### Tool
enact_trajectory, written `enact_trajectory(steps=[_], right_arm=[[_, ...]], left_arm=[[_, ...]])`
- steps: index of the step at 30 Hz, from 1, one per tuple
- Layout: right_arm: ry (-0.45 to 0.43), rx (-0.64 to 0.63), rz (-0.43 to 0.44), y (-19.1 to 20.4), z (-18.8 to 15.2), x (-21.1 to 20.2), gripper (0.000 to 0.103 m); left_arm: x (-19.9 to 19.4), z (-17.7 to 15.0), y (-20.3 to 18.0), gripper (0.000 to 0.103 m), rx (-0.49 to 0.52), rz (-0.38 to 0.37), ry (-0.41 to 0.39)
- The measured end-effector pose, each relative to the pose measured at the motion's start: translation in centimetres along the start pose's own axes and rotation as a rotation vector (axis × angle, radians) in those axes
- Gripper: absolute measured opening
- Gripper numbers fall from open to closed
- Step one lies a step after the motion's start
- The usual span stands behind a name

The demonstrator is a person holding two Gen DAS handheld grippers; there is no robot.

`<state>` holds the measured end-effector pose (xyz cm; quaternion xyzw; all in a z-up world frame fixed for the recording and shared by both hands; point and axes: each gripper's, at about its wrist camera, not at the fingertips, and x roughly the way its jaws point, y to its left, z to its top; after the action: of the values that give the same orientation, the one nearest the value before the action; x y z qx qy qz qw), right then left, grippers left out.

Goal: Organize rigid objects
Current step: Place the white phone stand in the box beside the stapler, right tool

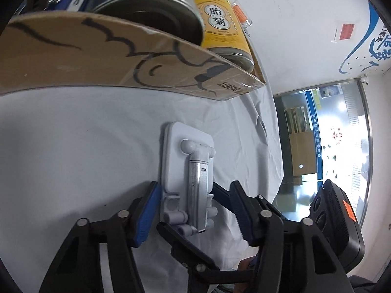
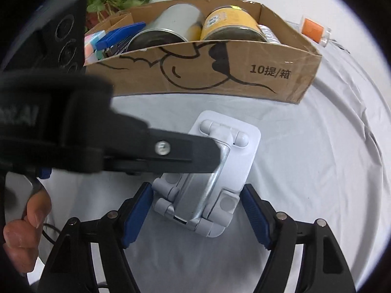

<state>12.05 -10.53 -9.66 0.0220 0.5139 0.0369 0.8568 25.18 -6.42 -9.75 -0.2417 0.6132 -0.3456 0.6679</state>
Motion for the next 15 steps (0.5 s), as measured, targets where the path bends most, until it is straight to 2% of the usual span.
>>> enact_trajectory(steps=[4, 7, 8, 11, 15], right_arm=[[-0.009, 0.046, 0.063, -1.6, -0.8, -1.1, 0.069], [-0.002, 0.092, 0.176, -2.2, -1.2, -1.7, 0.069], [0.005, 0.109, 0.217, -2.2, -1.3, -1.8, 0.069], [-0.001, 0.113, 0.26, -1.9, -1.1, -2.4, 0.069], [-0.087, 0.005, 0.251, 0.5, 0.7, -5.8, 0.068]], left_arm=[[-1.1, -0.1, 1.7, 0.048, -0.017, -0.024, 0.006], [-1.4, -0.2, 2.2, 0.036, -0.021, -0.018, -0.001], [-1.6, -0.3, 2.4, 0.028, -0.022, -0.014, -0.002], [-1.7, -0.5, 2.5, 0.027, 0.006, -0.009, -0.014], [-4.2, -1.5, 2.1, 0.027, 0.029, -0.028, -0.082]])
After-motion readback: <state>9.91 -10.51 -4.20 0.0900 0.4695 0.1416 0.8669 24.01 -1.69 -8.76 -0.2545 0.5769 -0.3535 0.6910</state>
